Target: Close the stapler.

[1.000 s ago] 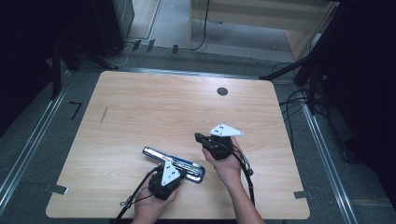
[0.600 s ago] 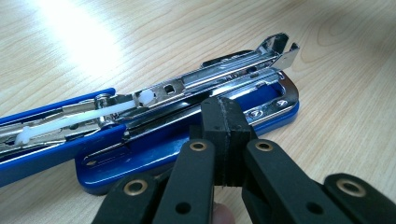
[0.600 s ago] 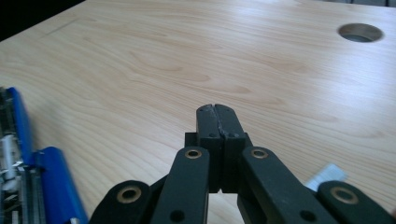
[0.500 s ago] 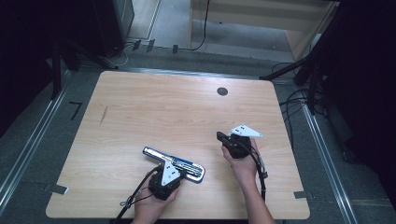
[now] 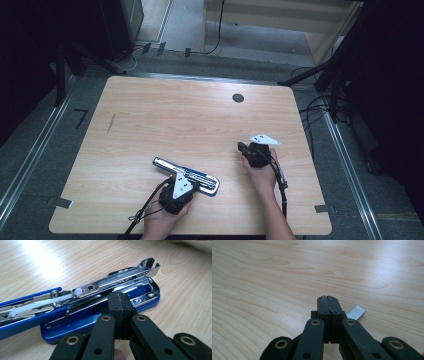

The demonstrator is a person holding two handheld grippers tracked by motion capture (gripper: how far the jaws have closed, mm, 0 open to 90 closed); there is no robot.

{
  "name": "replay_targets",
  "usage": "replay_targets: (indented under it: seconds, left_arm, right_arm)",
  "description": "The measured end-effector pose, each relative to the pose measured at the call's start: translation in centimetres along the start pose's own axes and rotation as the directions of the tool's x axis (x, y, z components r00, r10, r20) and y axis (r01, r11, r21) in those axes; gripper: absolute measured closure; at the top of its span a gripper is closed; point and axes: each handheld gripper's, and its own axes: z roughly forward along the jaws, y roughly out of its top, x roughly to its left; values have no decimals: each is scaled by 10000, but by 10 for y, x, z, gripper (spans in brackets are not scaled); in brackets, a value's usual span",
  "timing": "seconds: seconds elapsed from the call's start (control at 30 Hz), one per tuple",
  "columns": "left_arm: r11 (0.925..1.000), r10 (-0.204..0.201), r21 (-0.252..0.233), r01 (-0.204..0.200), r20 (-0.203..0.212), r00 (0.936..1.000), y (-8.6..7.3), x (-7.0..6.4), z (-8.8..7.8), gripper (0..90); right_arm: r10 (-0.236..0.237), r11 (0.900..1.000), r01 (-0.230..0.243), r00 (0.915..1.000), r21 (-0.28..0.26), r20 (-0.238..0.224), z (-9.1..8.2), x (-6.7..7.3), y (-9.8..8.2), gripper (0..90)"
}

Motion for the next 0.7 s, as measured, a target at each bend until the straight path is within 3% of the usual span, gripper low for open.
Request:
replay_targets:
  seconds: [0.23,0.7]
  left_arm:
    - [10000,-20,-4,20,24,10000,0,0,0,900]
    - [10000,-21,-4,21,17,10000,0,0,0,900]
  right_arm:
    - [51,9997,-54,9999,230,155,6,-2,-3,900]
    - [-47,9994,34,9993,349,363,0,-13,-7,900]
